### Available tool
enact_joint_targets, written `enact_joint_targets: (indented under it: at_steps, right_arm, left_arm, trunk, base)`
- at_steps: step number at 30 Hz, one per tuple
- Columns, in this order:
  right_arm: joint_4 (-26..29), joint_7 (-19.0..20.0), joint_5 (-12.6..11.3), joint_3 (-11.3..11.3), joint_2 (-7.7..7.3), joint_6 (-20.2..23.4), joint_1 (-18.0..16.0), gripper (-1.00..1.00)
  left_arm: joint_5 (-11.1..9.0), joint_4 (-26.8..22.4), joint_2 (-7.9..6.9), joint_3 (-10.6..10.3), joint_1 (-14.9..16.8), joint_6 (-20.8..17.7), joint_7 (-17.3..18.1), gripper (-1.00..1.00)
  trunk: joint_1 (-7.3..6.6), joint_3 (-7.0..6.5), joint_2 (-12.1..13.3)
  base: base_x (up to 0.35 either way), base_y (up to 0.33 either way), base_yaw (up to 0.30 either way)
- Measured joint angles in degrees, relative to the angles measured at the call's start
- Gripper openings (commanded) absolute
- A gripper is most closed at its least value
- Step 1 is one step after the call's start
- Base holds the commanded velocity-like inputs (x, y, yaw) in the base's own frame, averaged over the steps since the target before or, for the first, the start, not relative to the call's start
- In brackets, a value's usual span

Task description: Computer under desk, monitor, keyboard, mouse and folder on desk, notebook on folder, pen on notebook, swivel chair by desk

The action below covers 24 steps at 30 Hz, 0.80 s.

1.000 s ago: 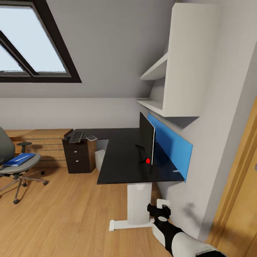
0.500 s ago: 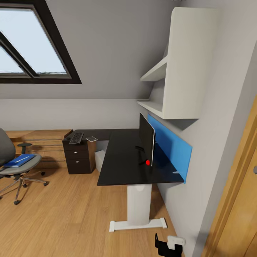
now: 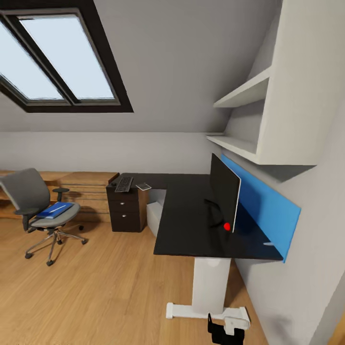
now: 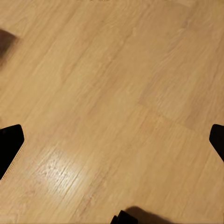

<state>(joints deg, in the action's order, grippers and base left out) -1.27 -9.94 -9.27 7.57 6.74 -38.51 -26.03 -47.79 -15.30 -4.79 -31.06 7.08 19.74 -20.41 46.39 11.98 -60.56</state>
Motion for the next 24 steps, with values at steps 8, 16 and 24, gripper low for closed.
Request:
enact_joint_targets:
  at_steps: [8, 16, 24]
  right_arm:
    - [0.0, 0.0, 0.05, -0.01, 0.0, 0.0, 0.0, 1.0]
    - [0.01, 0.01, 0.25, 0.07, 0.0, 0.0, -0.01, 1.0]
    - [0.0, 0.0, 0.42, 0.09, -0.01, 0.0, 0.0, 1.0]
  left_arm:
    - [0.01, 0.0, 0.04, -0.01, 0.0, -0.06, 0.0, 1.0]
    - [-0.09, 0.0, 0.09, -0.09, 0.0, -0.07, 0.0, 1.0]
    - [-0.09, 0.01, 0.17, -0.07, 0.0, -0.07, 0.01, 1.0]
  trunk:
    - [0.01, 0.3, -0.01]
    - [0.0, 0.72, 0.0]
    - [0.0, 1.38, 0.0]
  base:
    - [0.241, 0.244, 0.265]
    - [0.241, 0.25, 0.205]
    - [0.242, 0.25, 0.064]
